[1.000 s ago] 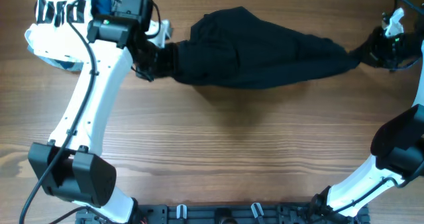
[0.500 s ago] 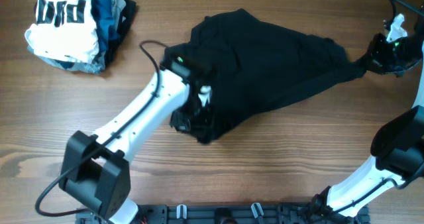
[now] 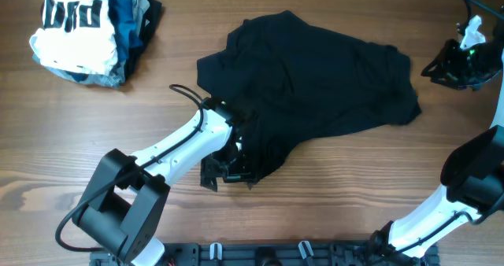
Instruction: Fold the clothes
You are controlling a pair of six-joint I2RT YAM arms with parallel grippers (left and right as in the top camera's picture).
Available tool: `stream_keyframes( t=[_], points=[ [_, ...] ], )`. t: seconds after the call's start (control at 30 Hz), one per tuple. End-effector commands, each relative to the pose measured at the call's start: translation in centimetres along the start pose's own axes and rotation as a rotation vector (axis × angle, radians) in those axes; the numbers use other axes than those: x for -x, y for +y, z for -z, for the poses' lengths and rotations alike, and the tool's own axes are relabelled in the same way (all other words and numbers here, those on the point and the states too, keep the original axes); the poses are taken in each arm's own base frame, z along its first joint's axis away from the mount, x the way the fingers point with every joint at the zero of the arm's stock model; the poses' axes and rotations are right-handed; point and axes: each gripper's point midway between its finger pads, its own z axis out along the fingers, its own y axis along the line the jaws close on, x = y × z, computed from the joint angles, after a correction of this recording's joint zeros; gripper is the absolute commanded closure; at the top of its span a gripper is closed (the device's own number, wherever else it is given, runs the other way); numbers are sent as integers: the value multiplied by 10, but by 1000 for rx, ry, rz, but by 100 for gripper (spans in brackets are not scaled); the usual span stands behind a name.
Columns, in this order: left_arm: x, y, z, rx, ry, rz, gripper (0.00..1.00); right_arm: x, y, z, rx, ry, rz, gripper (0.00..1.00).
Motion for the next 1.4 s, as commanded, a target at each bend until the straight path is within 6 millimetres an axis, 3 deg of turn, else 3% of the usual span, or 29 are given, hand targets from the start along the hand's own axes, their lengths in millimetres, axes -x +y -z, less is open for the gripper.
stream_keyframes(
  t=[0.0,0.1,0.2,0.33,0.47,0.6,0.7,1.13,1.37],
  points=[
    [17,-5,16,-70,-56,36,16,-14,-20,3,-109,23,-47,71],
    [35,-6,31,-116,-106,60,14,-27,-31,-14,-138,76,-94,72],
    [61,-4,46,-171,-183,53,12,-22,-34,-35,-117,51,-84,64],
    [95,-5,61,-243,-300,67,4,10,-27,-47,-71,-77,33,36],
    [124,-13,77,-305,-424,38,0,48,-20,-47,-69,-231,133,20],
    [143,-19,90,-331,-518,16,0,82,-8,-43,-56,-361,223,17],
    [149,-19,92,-320,-549,14,0,92,0,-54,-44,-384,289,16],
    [154,-12,93,-279,-580,31,0,116,6,-164,-14,-350,353,16],
    [153,-11,92,-276,-574,32,0,115,-11,-192,-34,-321,206,21]
  ],
)
